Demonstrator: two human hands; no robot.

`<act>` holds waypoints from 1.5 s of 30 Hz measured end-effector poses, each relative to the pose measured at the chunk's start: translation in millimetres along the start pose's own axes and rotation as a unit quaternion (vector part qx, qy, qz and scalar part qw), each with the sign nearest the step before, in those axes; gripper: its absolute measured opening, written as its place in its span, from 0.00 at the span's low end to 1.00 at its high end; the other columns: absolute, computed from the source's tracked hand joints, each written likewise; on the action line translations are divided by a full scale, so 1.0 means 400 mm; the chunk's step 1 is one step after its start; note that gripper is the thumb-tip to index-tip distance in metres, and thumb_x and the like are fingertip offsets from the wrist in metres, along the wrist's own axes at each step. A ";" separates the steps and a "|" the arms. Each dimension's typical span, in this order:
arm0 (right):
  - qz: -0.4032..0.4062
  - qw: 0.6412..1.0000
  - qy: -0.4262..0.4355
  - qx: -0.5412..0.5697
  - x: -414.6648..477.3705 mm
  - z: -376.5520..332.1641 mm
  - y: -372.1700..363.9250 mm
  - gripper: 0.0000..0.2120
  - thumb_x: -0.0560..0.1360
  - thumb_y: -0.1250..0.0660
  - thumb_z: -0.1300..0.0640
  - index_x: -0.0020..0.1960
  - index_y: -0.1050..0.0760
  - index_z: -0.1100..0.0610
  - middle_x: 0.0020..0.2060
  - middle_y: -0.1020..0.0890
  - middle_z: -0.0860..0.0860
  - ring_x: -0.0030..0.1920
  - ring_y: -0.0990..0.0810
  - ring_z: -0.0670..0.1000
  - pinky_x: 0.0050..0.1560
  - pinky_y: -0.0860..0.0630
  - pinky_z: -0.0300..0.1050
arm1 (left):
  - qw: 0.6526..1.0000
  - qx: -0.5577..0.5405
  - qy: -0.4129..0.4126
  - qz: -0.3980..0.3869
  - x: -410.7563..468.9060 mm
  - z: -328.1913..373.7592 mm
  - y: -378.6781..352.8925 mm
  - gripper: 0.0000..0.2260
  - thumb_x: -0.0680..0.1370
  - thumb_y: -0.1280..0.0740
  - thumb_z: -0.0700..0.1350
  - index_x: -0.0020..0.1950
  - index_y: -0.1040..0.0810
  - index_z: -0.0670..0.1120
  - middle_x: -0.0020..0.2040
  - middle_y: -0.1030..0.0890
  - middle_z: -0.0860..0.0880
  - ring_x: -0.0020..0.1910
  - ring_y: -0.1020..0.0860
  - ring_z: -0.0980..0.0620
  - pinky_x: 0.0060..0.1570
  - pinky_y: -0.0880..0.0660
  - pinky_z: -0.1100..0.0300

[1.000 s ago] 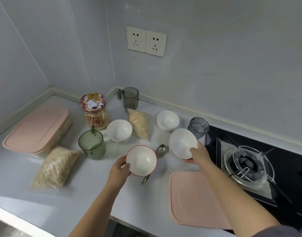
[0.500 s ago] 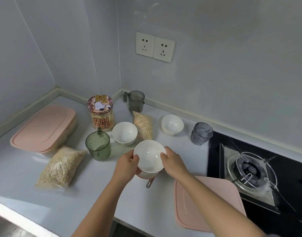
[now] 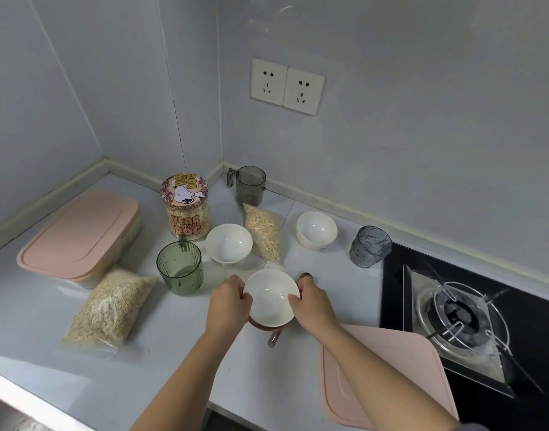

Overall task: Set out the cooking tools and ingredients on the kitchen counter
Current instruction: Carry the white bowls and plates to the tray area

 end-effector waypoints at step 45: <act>0.011 0.936 -0.052 0.347 -0.380 0.230 0.331 0.07 0.81 0.45 0.59 0.57 0.33 0.56 0.50 0.25 0.54 0.36 0.24 0.44 0.24 0.26 0.34 | 0.938 -0.284 0.055 -0.189 -0.378 0.288 -0.131 0.08 0.80 0.39 0.43 0.55 0.23 0.45 0.51 0.21 0.42 0.43 0.18 0.43 0.43 0.18 0.50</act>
Point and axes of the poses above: each hand's wrist, its own x-axis towards the middle knuckle, its own y-axis out of the back of the hand, z = x × y, the point moved 1 cm from there along x, towards the middle knuckle
